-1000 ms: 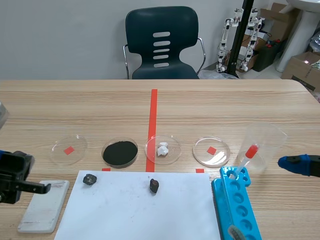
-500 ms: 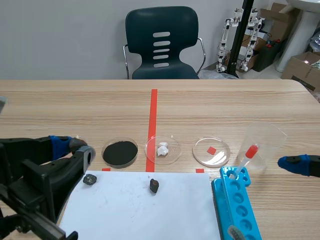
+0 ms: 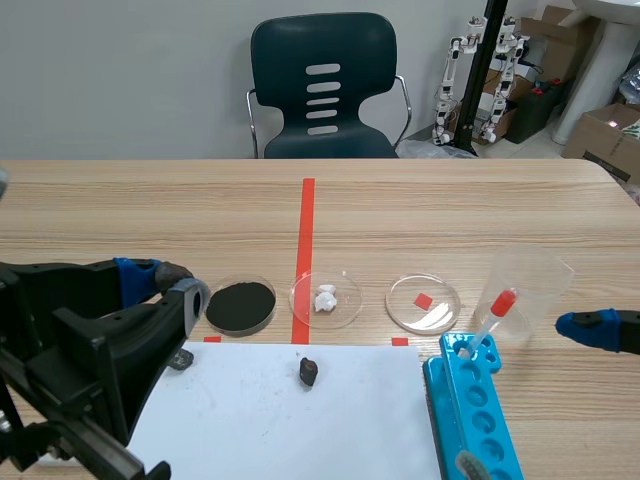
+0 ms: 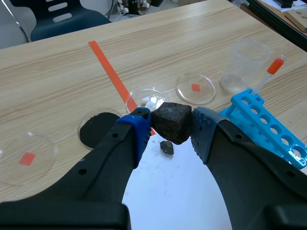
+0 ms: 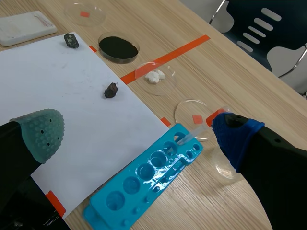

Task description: Rub the mineral on the streak plate

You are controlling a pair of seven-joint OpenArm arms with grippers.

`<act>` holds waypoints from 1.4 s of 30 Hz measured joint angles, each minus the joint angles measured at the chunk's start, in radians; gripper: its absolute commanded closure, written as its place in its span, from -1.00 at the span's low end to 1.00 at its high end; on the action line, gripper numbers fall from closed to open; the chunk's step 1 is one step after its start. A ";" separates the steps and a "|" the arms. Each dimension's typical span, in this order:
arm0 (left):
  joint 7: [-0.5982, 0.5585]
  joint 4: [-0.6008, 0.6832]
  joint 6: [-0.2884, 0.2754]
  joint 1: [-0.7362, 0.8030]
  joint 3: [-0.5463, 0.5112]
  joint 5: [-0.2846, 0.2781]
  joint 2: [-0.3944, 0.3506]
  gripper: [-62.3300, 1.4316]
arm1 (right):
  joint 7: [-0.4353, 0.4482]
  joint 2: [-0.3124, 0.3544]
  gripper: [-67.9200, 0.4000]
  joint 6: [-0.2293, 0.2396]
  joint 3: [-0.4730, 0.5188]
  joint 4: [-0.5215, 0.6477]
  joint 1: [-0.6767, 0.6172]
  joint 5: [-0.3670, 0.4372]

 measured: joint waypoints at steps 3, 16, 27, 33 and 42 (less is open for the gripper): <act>0.000 0.000 0.000 0.000 0.000 0.000 0.000 0.61 | 0.000 0.000 -0.93 0.000 0.000 0.000 0.000 0.000; 0.000 0.000 0.000 0.000 0.000 0.000 0.000 0.61 | 0.000 0.000 -0.93 0.000 0.000 0.000 0.000 0.000; 0.000 0.000 0.000 0.000 0.000 0.053 0.000 0.61 | 0.000 0.000 -0.93 0.000 0.000 0.000 0.000 0.000; 0.000 0.000 0.000 0.000 0.000 0.053 0.000 0.61 | 0.000 0.000 -0.93 0.000 0.000 0.000 0.000 0.000; 0.000 0.000 0.000 0.000 0.000 0.053 0.000 0.61 | 0.000 0.000 -0.93 0.000 0.000 0.000 0.000 0.000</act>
